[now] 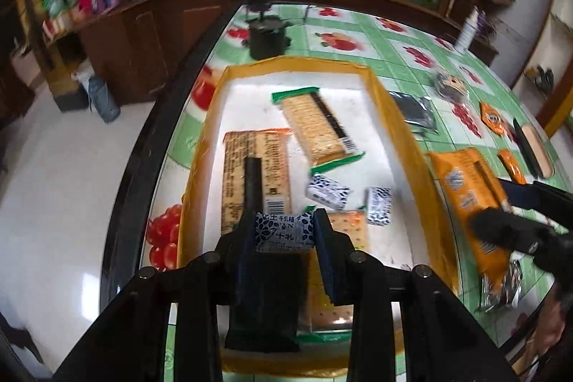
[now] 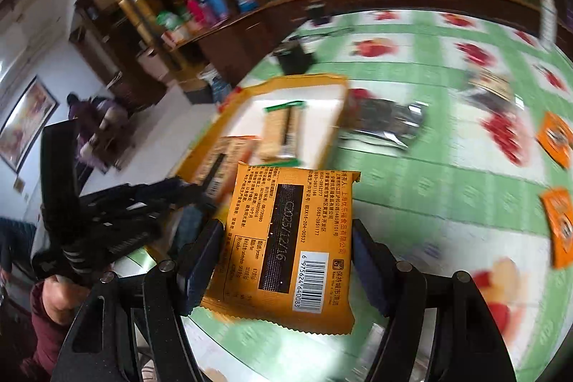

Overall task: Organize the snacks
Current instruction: 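Grasp the cow-print candy with the left tool while the right tool carries the orange packet to the tray, then open both tools to drop the candy and orange packet into the tray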

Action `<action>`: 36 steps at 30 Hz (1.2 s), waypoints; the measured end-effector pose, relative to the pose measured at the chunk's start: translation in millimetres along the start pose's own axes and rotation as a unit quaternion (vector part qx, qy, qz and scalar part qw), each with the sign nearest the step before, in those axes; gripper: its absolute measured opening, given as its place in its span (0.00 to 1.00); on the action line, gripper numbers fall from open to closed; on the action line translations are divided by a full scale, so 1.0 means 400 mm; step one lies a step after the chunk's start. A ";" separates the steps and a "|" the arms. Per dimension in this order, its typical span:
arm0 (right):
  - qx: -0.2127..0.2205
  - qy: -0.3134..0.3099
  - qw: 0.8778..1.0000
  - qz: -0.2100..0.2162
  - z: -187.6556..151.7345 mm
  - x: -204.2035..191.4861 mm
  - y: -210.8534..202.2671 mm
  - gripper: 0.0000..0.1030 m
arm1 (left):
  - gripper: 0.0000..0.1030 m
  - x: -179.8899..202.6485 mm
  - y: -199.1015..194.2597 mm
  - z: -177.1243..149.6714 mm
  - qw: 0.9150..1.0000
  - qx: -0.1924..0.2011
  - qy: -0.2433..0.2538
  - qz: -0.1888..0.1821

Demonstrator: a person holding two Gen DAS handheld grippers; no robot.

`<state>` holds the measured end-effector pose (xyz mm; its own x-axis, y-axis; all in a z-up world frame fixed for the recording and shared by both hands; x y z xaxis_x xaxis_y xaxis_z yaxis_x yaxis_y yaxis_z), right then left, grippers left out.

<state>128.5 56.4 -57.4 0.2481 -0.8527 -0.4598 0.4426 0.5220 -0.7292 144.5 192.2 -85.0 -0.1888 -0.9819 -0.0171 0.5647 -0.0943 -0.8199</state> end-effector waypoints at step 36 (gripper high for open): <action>0.036 0.071 0.991 -0.110 -0.034 0.342 -0.187 0.73 | 0.84 0.163 -0.180 -0.010 0.994 0.087 -0.041 -0.057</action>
<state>117.7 -99.0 -72.7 0.0179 -0.9313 -0.3638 0.5346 0.3164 -0.7836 88.4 135.6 -29.4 -0.1975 -0.9727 0.1217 0.6748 -0.2249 -0.7029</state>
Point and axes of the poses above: each gripper's, at about its wrist camera, not at the fingertips, and y roughly the way its jaws point, x to its right, z to its top, the point moved 10 cm from there along y, roughly the way its jaws point, and after that the axes turned 10 degrees about y, right-handed, at the moved point
